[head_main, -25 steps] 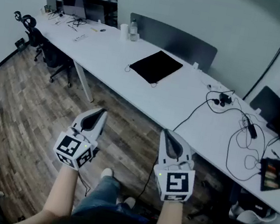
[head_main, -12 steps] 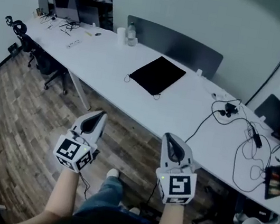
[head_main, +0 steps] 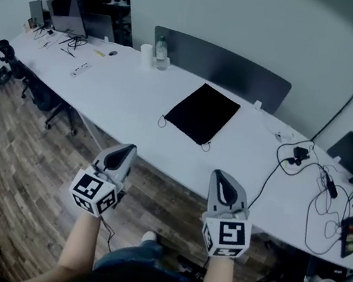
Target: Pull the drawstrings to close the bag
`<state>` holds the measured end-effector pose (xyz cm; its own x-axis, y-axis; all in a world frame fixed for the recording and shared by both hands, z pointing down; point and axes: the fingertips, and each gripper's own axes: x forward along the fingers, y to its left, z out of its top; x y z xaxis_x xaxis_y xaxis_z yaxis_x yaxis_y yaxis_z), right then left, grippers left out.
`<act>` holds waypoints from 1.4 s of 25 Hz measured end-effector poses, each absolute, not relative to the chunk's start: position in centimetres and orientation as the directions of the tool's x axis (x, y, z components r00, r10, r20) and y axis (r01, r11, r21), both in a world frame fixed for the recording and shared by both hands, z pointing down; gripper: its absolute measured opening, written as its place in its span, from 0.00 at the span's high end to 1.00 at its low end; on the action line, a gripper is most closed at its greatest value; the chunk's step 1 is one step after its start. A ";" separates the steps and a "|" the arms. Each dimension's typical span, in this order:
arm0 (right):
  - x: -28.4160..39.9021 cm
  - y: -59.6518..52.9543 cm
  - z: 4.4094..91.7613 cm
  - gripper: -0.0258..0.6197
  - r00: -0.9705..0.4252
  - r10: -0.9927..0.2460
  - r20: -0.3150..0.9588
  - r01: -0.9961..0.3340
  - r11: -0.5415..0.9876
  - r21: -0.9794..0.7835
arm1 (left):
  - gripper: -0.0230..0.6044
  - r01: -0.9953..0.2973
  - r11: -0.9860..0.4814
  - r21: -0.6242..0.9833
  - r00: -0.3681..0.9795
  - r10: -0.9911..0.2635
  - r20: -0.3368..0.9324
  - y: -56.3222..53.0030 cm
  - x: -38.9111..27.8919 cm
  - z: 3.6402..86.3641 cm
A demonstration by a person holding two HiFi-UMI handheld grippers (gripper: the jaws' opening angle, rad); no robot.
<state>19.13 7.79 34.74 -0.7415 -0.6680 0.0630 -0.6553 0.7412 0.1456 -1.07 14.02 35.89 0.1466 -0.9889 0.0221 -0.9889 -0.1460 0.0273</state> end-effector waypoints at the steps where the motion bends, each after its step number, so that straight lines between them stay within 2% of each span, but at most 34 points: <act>1: 18.3 7.1 34.8 0.97 -0.739 -0.671 0.058 -0.660 0.738 0.140 | 0.97 -0.987 -0.156 0.028 0.157 -0.987 0.022 13.4 -2.1 36.0; 11: 14.8 3.0 37.3 0.97 -0.630 -0.752 0.195 -0.726 0.659 0.197 | 0.97 -0.969 -0.232 0.090 0.237 -0.971 0.042 8.2 -8.3 38.4; 22: 12.8 -3.3 41.7 0.97 -0.606 -0.729 0.320 -0.697 0.680 0.228 | 0.97 -0.970 -0.223 0.101 0.236 -0.962 0.139 1.7 -12.3 42.8; 27: 12.5 -7.9 45.0 0.97 -0.572 -0.726 0.381 -0.733 0.661 0.160 | 0.97 -0.961 -0.254 0.105 0.272 -0.939 0.213 -3.5 -14.4 45.3; 35: 12.1 -15.3 51.1 0.97 -0.529 -0.650 0.546 -0.754 0.655 0.048 | 0.96 -0.932 -0.340 0.121 0.361 -0.865 0.347 -12.3 -16.2 49.5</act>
<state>12.10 -15.26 51.06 -0.5294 -0.6497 0.5456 -0.7544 0.6546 0.0475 -16.21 -12.29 49.48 0.3612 -0.8654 0.3472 -0.9324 -0.3405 0.1213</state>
